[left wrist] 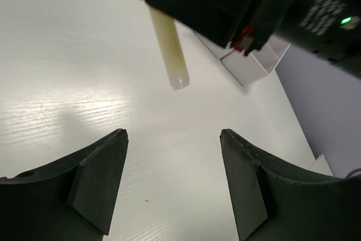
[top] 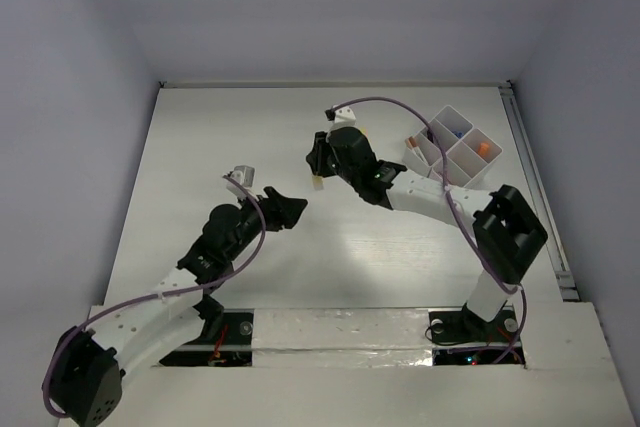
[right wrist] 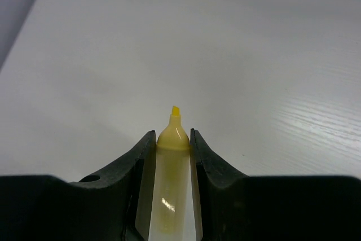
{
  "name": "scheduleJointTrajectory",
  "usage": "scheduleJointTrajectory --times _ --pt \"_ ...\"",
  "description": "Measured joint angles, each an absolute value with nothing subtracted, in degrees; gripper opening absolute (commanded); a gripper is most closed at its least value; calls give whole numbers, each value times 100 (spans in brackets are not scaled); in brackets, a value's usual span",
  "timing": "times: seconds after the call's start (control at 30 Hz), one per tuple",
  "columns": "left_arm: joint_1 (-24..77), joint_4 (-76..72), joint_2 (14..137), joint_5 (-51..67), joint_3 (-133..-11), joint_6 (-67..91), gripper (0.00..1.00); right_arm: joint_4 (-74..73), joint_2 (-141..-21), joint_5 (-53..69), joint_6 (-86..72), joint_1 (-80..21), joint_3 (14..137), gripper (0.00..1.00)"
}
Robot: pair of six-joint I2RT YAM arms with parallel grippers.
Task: Sort the stationery into containers
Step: Pick up the pen from the center of the board, then move the pen cap to the center of the board.
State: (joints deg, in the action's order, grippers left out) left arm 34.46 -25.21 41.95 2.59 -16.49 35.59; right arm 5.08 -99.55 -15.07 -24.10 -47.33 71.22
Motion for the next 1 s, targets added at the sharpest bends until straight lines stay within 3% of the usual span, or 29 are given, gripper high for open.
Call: scheduleJointTrajectory --times 0.4,0.8,1.0 --pt "3446 -3710 5231 718 -1599 3625 62 1590 -9496 -698 -3033 -4733 6296 7" --pt "3446 -4141 5889 766 -1741 3544 49 2036 -9439 -250 -3334 -4746 6121 7" --pt "3446 -4270 5977 742 -1778 3500 37 2126 -9439 -102 -3435 -4816 6090 7"
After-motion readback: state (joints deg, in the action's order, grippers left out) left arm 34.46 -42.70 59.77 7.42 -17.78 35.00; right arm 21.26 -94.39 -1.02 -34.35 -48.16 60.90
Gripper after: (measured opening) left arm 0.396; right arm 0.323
